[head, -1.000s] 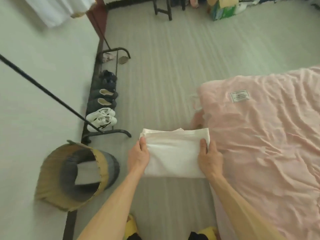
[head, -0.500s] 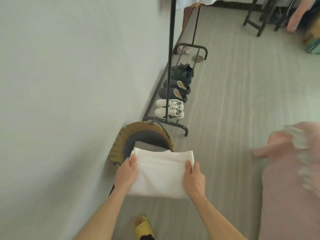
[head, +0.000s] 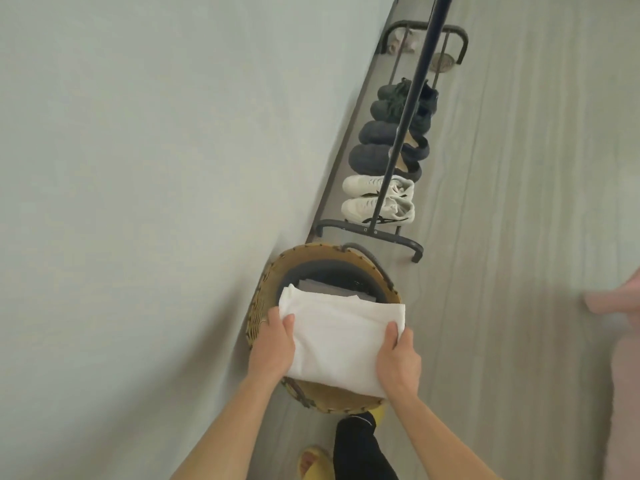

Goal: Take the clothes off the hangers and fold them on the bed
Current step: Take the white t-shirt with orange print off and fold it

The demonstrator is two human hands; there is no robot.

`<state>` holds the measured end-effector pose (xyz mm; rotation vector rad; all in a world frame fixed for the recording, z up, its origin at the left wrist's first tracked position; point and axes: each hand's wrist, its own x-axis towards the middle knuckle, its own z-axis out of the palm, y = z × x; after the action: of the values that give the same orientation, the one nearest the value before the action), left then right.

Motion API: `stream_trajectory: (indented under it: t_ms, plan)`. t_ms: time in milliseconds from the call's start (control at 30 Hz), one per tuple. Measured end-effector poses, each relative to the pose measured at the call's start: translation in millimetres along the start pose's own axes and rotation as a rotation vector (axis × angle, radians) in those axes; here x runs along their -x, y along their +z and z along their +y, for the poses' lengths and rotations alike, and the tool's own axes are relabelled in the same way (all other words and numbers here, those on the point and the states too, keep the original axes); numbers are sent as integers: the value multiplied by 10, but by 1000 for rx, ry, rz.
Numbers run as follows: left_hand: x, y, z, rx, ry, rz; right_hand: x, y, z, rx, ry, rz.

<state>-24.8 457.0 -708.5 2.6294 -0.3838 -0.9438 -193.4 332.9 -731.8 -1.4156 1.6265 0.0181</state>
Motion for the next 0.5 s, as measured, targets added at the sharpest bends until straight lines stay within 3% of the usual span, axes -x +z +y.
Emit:
stream_trajectory:
  t_ms: [167,400,500]
  plan:
    - [-1046,682,-239,-71,-13,-30,-980,718,237,91,26,28]
    - [-2279,1599,-834,109,-224,-202,-1980,1667,814,83,41,22]
    - [-2642,1922,-916,145,-201,-180,-2386,2000,987,12,76,56]
